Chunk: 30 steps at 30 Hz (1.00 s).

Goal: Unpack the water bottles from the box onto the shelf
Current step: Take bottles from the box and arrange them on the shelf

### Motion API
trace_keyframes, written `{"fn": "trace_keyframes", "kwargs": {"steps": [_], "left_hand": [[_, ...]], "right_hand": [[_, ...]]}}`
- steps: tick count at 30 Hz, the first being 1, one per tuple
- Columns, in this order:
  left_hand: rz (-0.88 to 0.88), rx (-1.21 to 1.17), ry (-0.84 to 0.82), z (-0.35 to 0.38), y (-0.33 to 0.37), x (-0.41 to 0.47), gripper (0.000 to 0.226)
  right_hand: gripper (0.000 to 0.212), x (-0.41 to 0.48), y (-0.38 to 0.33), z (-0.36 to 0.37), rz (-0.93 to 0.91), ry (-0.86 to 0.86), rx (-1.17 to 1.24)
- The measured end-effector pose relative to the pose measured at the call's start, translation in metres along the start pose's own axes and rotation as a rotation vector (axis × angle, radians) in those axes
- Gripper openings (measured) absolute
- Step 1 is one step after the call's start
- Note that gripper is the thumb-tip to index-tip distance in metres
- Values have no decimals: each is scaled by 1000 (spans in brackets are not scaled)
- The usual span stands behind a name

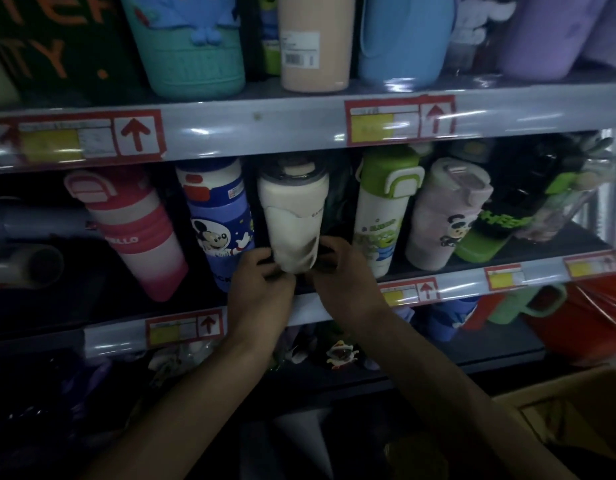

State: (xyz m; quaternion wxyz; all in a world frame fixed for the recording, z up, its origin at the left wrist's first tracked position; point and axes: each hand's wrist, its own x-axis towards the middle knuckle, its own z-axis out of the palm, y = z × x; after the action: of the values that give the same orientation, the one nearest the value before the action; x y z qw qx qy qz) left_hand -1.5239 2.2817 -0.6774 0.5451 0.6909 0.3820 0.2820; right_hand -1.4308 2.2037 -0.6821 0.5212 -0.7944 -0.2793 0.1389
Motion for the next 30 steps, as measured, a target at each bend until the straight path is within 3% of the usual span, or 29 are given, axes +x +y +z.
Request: {"fn": "trace_keyframes", "kwargs": {"steps": [4,9,13,17,19,24,30], "left_hand": [[22,29,-38,8,6,-7,17],[98,56,-115,37,9,-16,31],[177,111,-155,60,15,-16,33],[190,64,-192,76,21,-9,49],[217,61,-198,83,20,-6,46],[255,66,-230,92,13,0,27],[283,58,-184,93,0,4,49]], "right_hand": [[33,-12,2,-28,4,42,-30],[9,-17,11,-63,24,186,-21],[31,-10,16,-79,-17,344,-67],[41,3,22,-71,-26,354,-73],[49,6,27,-62,-38,368,-98],[47,6,26,-64,-1,369,-44],[50,9,24,-63,-18,382,-52]]}}
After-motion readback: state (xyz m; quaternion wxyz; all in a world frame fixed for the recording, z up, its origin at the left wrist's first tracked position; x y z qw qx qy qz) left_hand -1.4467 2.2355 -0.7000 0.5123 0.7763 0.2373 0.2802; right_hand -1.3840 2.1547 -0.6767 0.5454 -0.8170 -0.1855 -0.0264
